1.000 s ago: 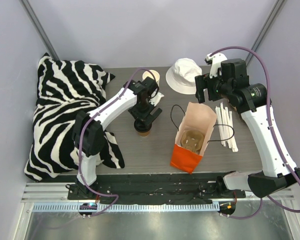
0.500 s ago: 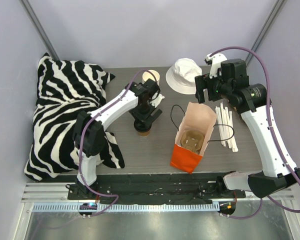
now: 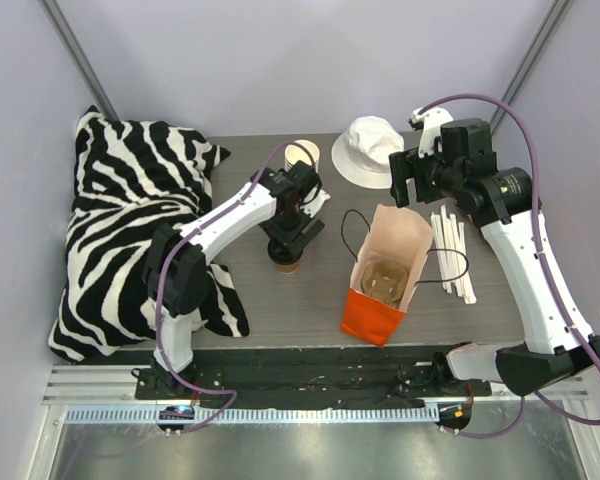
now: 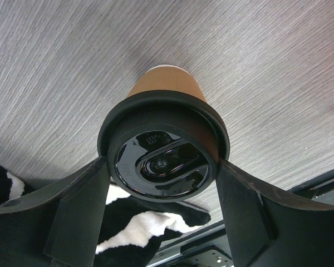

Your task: Pack the takeout coffee

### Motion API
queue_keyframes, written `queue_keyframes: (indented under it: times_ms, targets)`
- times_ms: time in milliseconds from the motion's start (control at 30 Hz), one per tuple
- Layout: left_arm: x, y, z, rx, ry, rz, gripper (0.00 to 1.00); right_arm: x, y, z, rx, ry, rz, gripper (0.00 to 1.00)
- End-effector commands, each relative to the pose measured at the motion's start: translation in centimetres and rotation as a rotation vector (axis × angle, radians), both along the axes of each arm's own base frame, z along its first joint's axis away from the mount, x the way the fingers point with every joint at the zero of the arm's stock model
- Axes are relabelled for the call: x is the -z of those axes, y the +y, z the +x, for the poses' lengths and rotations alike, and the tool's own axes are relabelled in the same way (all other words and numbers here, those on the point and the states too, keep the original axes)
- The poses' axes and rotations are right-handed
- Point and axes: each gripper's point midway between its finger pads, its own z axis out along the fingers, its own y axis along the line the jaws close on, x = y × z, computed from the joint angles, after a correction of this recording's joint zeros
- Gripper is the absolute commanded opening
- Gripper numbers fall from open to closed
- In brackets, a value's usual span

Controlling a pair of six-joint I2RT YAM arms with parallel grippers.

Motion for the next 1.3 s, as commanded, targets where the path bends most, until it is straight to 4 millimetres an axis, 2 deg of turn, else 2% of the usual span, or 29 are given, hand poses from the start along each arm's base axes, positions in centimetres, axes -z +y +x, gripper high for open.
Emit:
queue_keyframes:
  times_ms: [0, 333, 667, 833, 933, 1067, 1267]
  targets:
    - [1.5, 0.6, 0.0, -0.002, -0.015, 0.033, 0.77, -1.8, -0.1, -0.1, 0.003, -0.069, 0.026, 0.90]
    - [3.1, 1.4, -0.4, 0.014, -0.011, 0.061, 0.75, -1.7, 0.0, -0.1, -0.002, -0.063, 0.027, 0.90]
    - [4.6, 2.0, 0.1, 0.025, -0.042, 0.092, 0.74, -1.7, 0.1, -0.2, -0.003, -0.061, 0.030, 0.90]
    - [5.0, 2.2, 0.2, 0.023, -0.044, 0.106, 0.69, -1.7, 0.2, -0.3, -0.010, -0.057, 0.032, 0.90]
    - [5.0, 2.2, 0.1, 0.022, -0.036, 0.106, 0.62, -1.7, 0.1, -0.2, -0.009, -0.057, 0.032, 0.90]
    - [3.8, 2.1, 0.1, 0.022, -0.045, 0.091, 0.53, -1.8, 0.2, -0.2, -0.013, -0.056, 0.030, 0.90]
    - [-1.0, 1.8, 0.1, 0.053, -0.092, 0.039, 0.48, -1.8, 0.2, 0.0, -0.018, -0.051, 0.019, 0.90]
